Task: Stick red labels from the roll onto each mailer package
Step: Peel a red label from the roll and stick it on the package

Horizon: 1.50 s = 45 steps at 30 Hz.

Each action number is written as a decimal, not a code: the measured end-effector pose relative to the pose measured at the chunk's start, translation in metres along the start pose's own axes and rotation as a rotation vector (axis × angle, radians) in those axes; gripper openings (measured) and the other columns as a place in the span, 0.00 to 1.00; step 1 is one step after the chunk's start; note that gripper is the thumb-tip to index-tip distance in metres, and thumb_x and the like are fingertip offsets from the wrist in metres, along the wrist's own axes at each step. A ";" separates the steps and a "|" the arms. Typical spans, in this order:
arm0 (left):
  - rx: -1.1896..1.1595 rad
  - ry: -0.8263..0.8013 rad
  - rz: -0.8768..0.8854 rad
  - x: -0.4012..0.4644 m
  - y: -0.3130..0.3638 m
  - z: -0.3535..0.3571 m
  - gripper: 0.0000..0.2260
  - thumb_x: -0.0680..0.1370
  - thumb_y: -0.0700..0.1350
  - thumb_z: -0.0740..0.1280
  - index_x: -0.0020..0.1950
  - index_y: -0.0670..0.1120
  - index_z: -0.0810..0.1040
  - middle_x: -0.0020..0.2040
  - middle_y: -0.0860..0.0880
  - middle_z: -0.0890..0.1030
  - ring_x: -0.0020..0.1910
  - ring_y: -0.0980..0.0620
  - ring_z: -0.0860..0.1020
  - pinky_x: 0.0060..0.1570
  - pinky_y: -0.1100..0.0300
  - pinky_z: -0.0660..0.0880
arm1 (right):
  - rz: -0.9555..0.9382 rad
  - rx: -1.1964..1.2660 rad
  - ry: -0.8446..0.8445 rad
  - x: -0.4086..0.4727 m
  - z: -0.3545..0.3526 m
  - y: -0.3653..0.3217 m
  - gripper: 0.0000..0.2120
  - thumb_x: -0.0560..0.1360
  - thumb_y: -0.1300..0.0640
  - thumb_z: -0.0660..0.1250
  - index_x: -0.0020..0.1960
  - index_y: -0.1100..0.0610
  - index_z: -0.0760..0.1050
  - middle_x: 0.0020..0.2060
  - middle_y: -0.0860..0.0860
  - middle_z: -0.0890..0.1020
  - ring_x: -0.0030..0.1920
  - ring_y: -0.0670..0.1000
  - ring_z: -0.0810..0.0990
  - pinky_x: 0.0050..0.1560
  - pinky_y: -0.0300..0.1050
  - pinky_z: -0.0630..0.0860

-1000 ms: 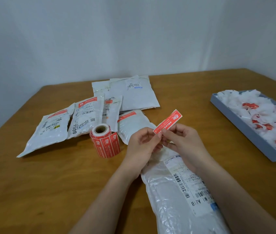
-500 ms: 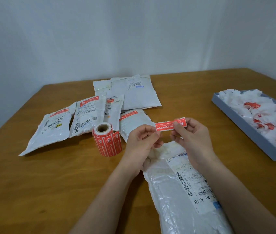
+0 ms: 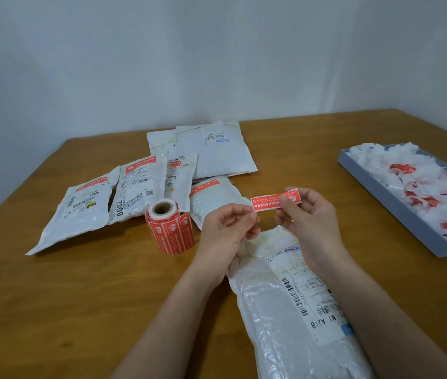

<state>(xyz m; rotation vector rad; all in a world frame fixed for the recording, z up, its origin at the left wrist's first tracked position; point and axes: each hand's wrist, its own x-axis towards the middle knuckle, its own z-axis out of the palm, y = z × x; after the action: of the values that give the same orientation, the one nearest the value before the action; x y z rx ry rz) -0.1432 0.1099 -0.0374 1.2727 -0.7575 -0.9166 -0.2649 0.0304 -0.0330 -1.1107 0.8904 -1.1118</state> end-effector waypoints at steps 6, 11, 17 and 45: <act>0.021 0.024 0.010 0.001 -0.001 0.000 0.03 0.76 0.39 0.70 0.48 0.41 0.82 0.41 0.45 0.84 0.39 0.49 0.81 0.46 0.59 0.79 | -0.358 -0.500 0.174 -0.001 -0.003 0.003 0.13 0.75 0.56 0.70 0.57 0.47 0.71 0.52 0.44 0.76 0.47 0.41 0.77 0.46 0.30 0.75; 0.034 0.023 0.036 0.002 -0.004 0.001 0.03 0.77 0.38 0.69 0.48 0.40 0.82 0.41 0.42 0.83 0.40 0.48 0.80 0.45 0.59 0.78 | -0.815 -0.765 0.058 -0.006 0.000 0.005 0.03 0.73 0.59 0.71 0.45 0.53 0.80 0.41 0.42 0.78 0.48 0.43 0.72 0.48 0.28 0.67; 0.066 -0.026 0.090 0.001 -0.003 0.003 0.05 0.77 0.39 0.69 0.49 0.38 0.82 0.41 0.42 0.83 0.38 0.51 0.80 0.41 0.64 0.76 | -0.748 -0.722 -0.091 -0.006 0.000 0.010 0.02 0.72 0.57 0.73 0.44 0.52 0.83 0.38 0.40 0.82 0.49 0.43 0.72 0.48 0.29 0.68; 0.064 -0.024 0.066 -0.002 -0.002 0.006 0.04 0.77 0.39 0.68 0.49 0.38 0.80 0.38 0.46 0.82 0.36 0.53 0.79 0.38 0.65 0.76 | -0.663 -0.712 -0.097 -0.006 0.001 0.012 0.03 0.74 0.57 0.70 0.42 0.53 0.82 0.36 0.40 0.81 0.49 0.45 0.75 0.46 0.32 0.70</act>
<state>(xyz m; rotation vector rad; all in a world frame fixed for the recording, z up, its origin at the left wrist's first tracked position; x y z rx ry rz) -0.1494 0.1085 -0.0382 1.2869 -0.8485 -0.8615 -0.2631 0.0374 -0.0442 -2.1384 0.8856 -1.2803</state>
